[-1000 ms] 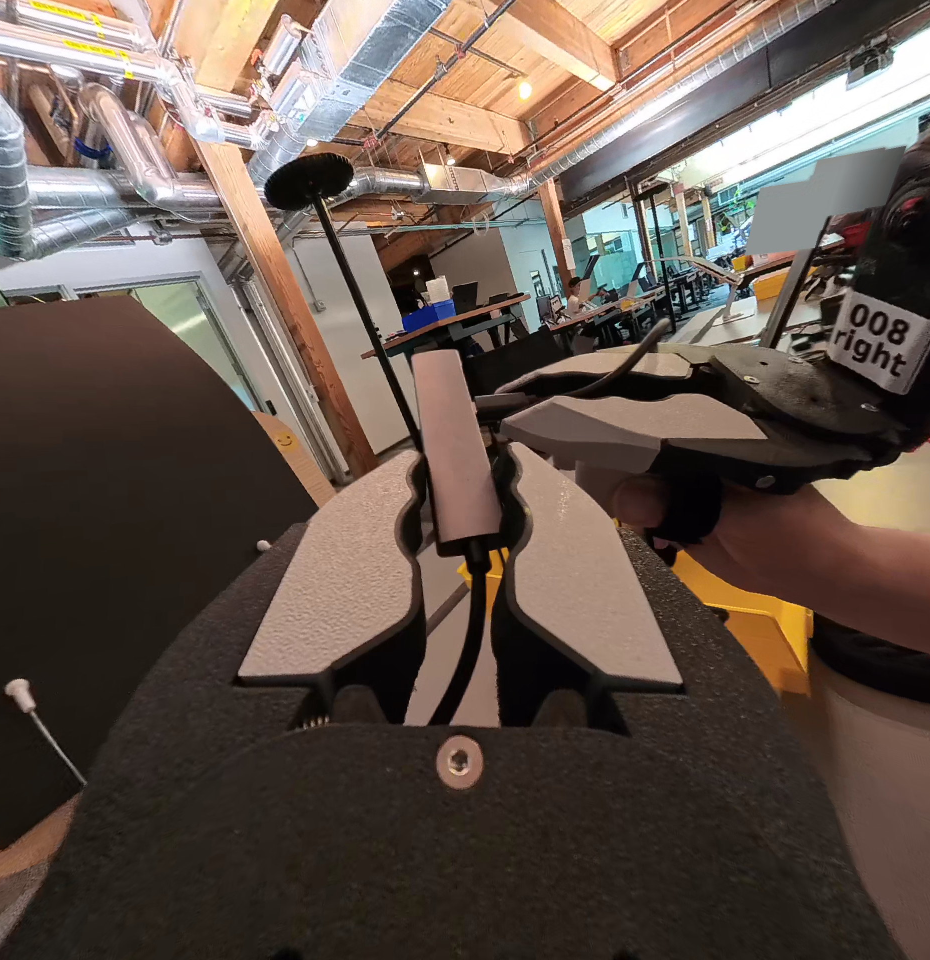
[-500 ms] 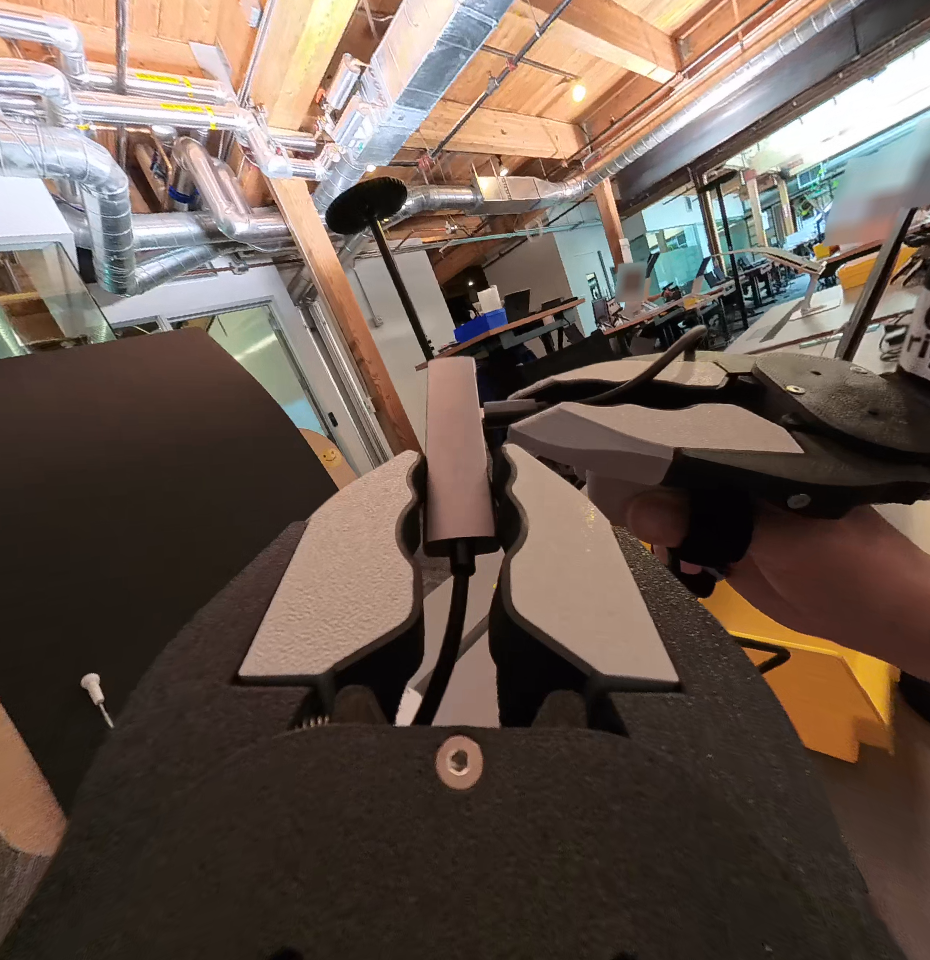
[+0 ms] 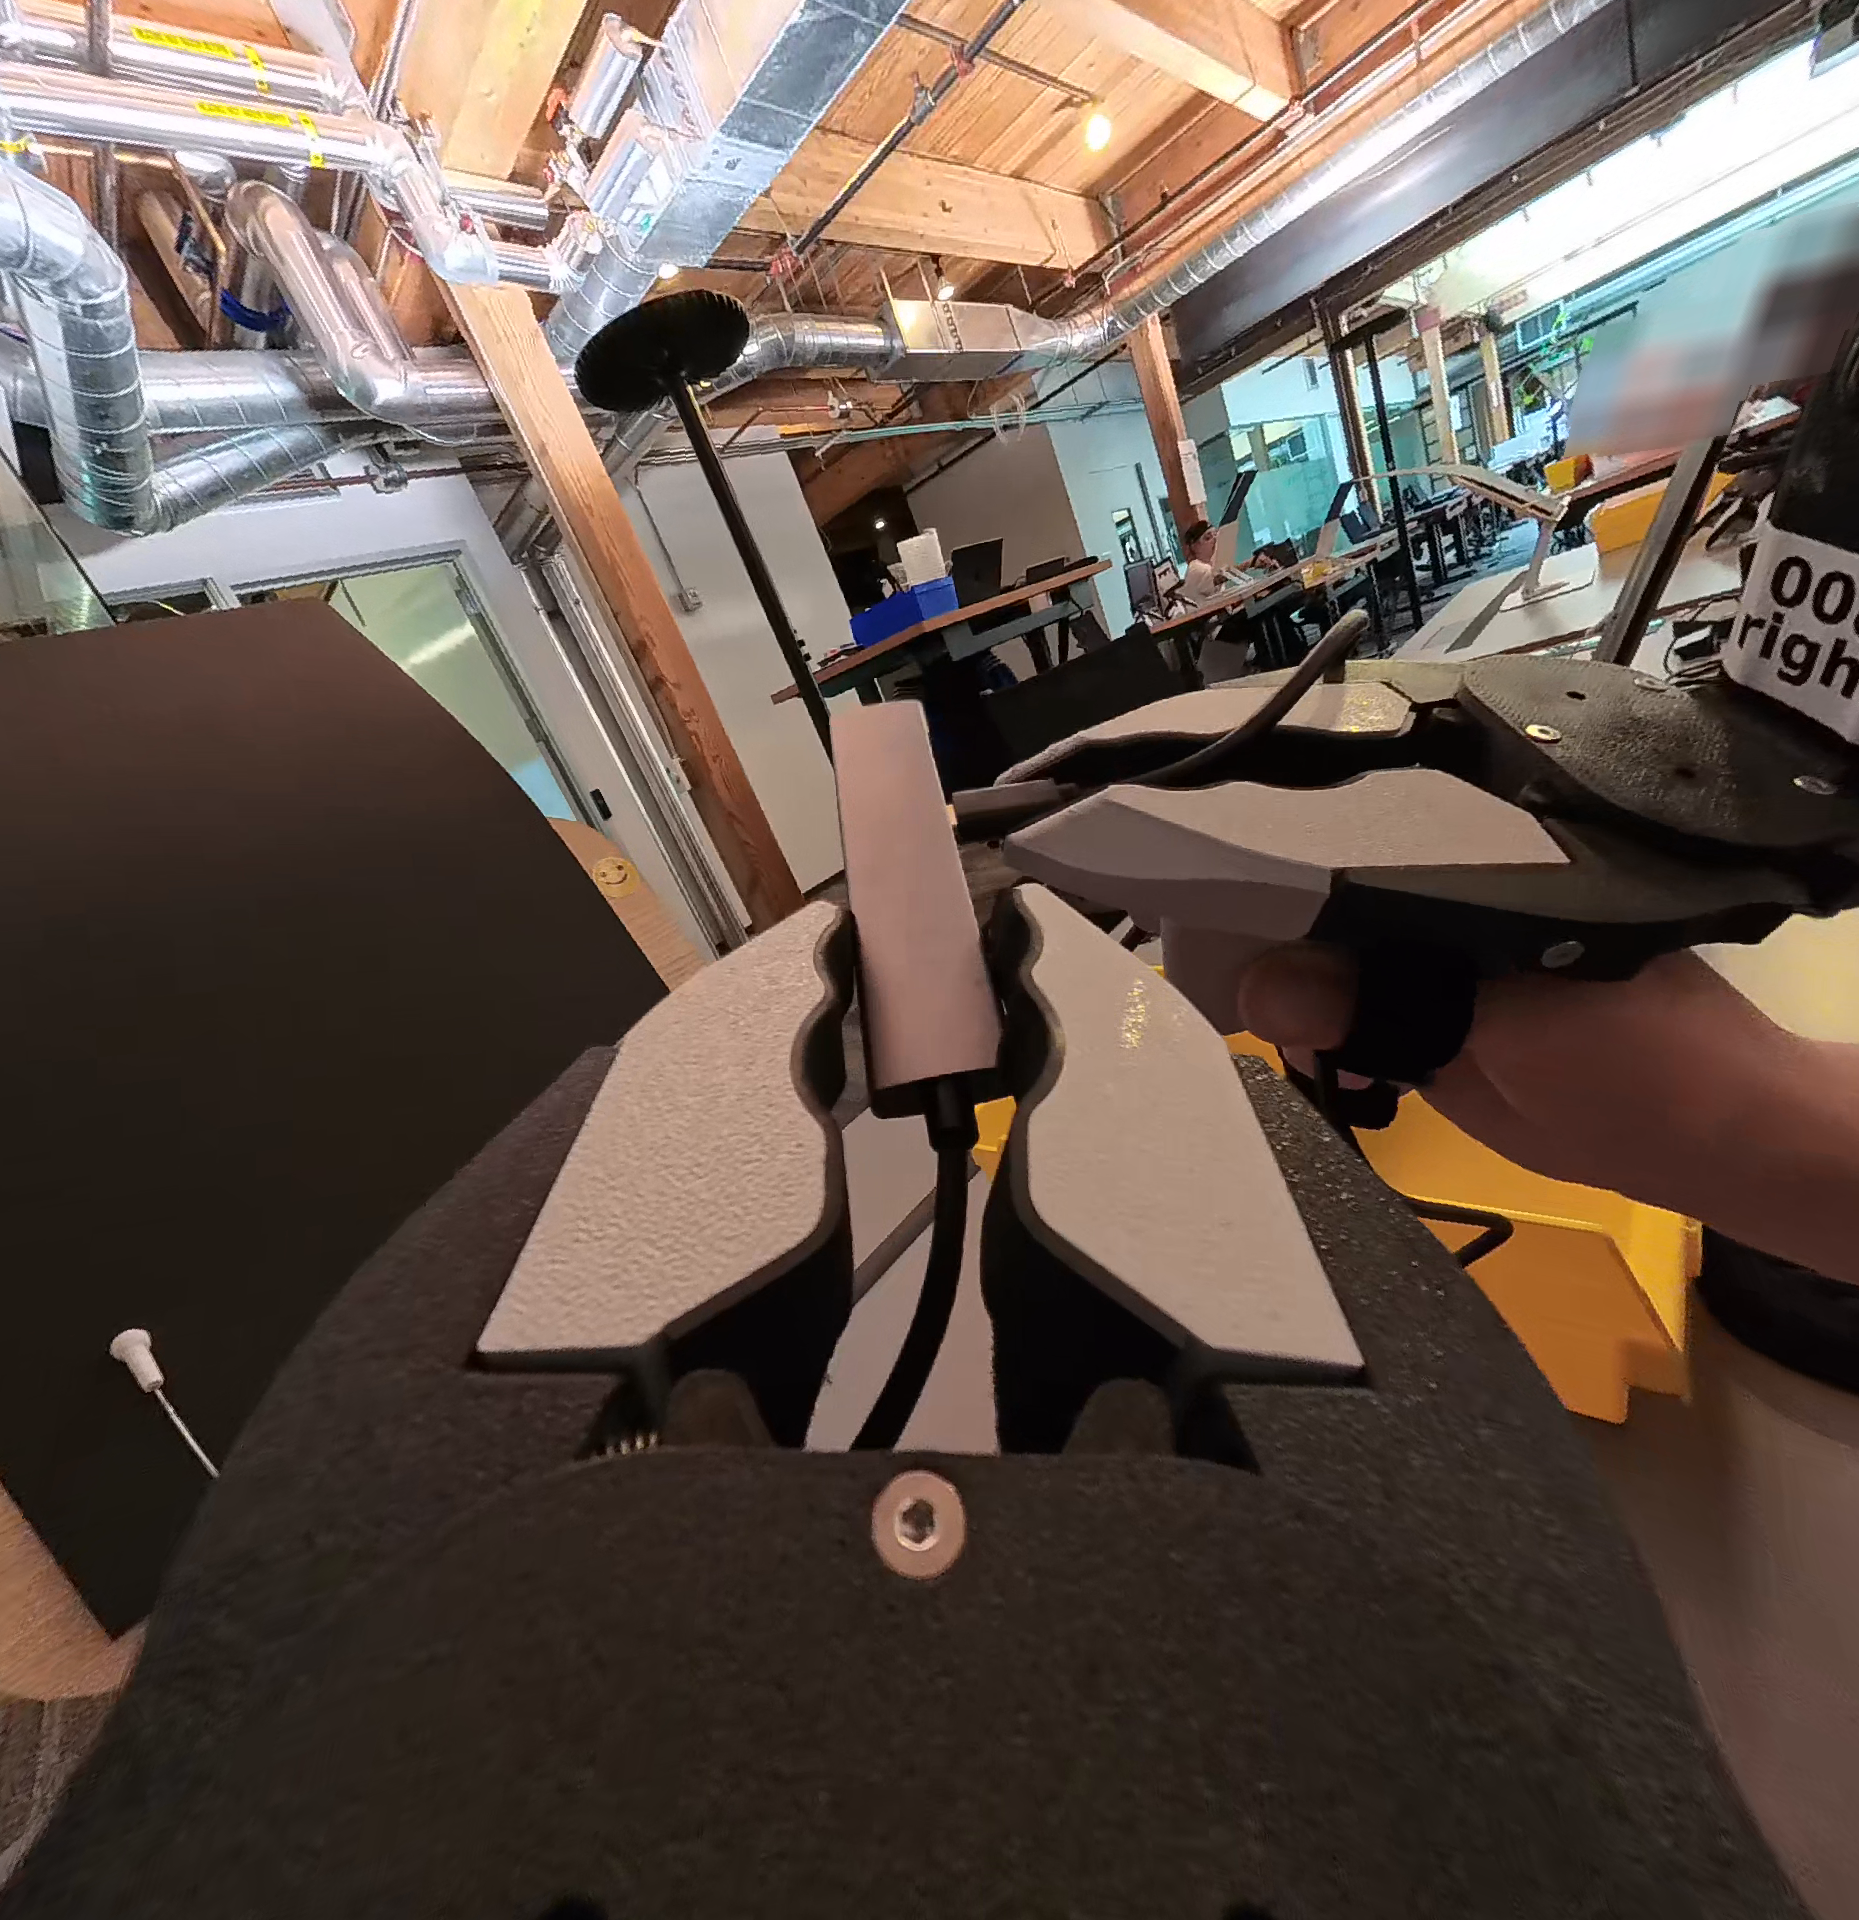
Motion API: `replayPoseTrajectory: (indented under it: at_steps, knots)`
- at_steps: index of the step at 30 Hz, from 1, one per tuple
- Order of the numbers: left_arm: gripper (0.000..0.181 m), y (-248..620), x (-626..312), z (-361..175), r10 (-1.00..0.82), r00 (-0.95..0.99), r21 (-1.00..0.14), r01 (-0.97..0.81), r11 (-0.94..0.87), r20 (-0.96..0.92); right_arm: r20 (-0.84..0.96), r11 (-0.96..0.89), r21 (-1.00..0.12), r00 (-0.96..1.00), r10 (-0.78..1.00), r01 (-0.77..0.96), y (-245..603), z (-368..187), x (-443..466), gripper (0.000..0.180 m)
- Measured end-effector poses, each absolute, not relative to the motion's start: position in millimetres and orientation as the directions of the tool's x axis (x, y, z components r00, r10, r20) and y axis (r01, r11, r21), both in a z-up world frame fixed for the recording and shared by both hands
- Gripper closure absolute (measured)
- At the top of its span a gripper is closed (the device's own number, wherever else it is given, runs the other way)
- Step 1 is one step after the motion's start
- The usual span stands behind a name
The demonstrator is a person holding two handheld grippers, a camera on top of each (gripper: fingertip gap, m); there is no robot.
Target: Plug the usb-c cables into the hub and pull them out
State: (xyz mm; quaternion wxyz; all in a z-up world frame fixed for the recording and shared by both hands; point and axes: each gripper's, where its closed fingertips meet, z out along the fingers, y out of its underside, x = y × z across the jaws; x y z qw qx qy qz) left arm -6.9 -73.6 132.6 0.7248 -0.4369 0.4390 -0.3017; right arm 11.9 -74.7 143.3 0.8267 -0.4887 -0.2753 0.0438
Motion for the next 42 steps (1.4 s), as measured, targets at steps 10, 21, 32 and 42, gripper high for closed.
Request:
replayPoseTrajectory:
  at_steps: [10,21,32,42]
  knots:
    - [0.157,-59,-12,139,-0.817,0.482,-0.918,0.061,0.393,-0.318,0.383,0.389,-0.897,0.806,0.450,0.209,-65,135,-1,0.148]
    - [0.157,-38,-64,153,-0.949,0.311,-0.957,0.257,0.132,-0.047,0.418,0.372,-0.908,0.391,0.820,0.193,-154,146,-50,0.160]
    - [0.157,-93,-28,114,-0.996,-0.078,-0.999,0.011,0.033,-0.034,0.902,0.698,-0.428,0.316,0.293,0.574,-126,134,12,0.153]
    - [0.157,-115,-14,97,-0.971,-0.227,-0.994,-0.091,-0.060,0.079,0.988,0.642,-0.155,0.106,0.114,0.751,-101,101,8,0.169]
